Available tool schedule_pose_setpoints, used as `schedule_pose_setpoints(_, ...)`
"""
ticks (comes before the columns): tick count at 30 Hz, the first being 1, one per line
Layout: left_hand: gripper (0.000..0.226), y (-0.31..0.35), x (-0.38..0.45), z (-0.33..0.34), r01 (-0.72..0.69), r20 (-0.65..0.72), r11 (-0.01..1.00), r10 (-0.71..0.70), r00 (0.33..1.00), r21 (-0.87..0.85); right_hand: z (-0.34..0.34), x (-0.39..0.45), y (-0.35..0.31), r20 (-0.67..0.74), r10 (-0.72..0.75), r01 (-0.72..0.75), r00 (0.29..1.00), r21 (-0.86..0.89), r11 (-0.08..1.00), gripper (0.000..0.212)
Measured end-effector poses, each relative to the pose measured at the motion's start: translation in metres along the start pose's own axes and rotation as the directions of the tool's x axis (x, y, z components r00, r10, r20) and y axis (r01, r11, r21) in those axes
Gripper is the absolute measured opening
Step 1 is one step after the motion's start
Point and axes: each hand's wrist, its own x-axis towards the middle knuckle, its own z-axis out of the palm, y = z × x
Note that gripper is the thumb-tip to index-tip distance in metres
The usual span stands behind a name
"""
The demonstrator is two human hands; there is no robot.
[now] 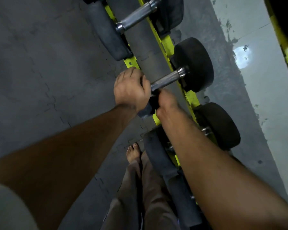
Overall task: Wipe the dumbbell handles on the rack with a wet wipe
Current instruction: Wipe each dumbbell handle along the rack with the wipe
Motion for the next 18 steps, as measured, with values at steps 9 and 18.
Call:
schedule_pose_setpoints(9, 0.045, 0.023, -0.024, -0.021, 0.105, 0.072, 0.994, -0.107, 0.992, 0.032, -0.014, -0.051, 0.0, -0.172, -0.068, 0.089, 0.983, 0.113, 0.99, 0.037)
schedule_pose_setpoints(18, 0.039, 0.055, -0.09, -0.055, 0.103, 0.071, 0.988, -0.095, 0.993, -0.118, -0.057, -0.127, -0.007, 0.036, -0.157, 0.154, 0.987, 0.083, 0.985, 0.028)
